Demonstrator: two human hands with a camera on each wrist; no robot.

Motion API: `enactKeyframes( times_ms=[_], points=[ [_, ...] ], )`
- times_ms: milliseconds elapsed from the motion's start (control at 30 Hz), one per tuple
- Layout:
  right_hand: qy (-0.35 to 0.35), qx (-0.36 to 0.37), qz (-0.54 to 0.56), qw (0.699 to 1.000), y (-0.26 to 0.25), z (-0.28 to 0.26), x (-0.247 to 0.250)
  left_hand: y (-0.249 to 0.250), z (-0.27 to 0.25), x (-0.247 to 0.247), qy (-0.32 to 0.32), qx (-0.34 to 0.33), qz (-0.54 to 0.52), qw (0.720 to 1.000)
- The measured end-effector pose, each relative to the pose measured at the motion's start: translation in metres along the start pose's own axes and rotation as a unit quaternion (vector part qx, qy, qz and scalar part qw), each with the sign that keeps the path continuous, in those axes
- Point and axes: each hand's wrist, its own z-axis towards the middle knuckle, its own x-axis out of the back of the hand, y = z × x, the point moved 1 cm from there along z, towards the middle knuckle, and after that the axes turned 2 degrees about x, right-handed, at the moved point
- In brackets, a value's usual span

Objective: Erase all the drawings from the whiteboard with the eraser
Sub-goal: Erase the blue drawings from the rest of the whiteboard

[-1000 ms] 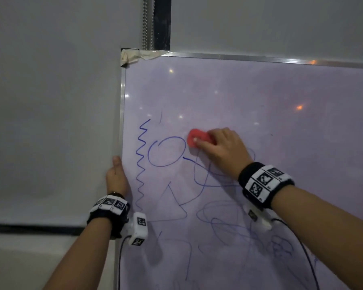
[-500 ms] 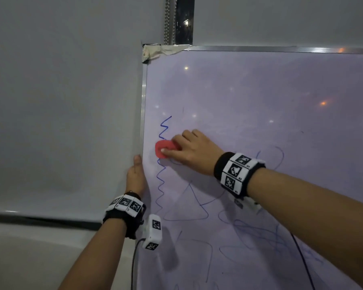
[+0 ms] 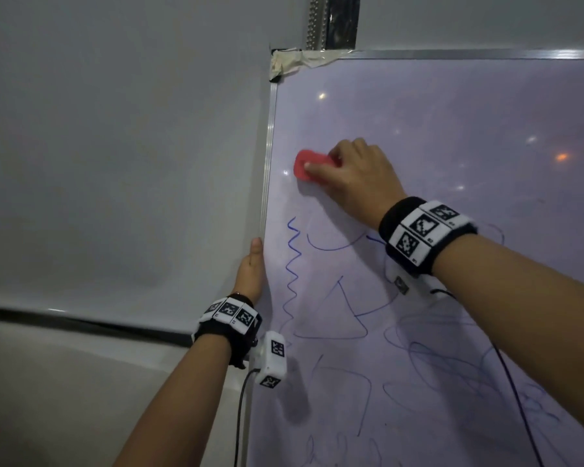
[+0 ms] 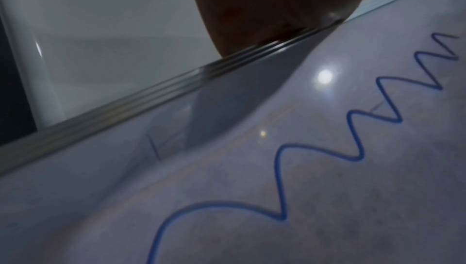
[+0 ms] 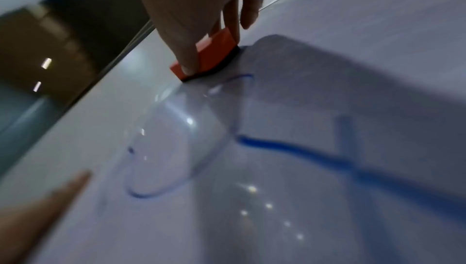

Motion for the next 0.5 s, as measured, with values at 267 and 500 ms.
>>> enactKeyframes(
  times_ms=[267, 500],
  points=[
    [-0.103, 0.010, -0.010, 0.995, -0.017, -0.018, 0.001, 0.002, -0.002, 0.002, -0.025, -0.007, -0.008, 1.000],
    [0.017, -0.124, 0.006, 0.992, -0.010, -0.020, 0.006, 0.002, -0.002, 0.001, -0.024, 0.011, -0.009, 1.000]
  ],
)
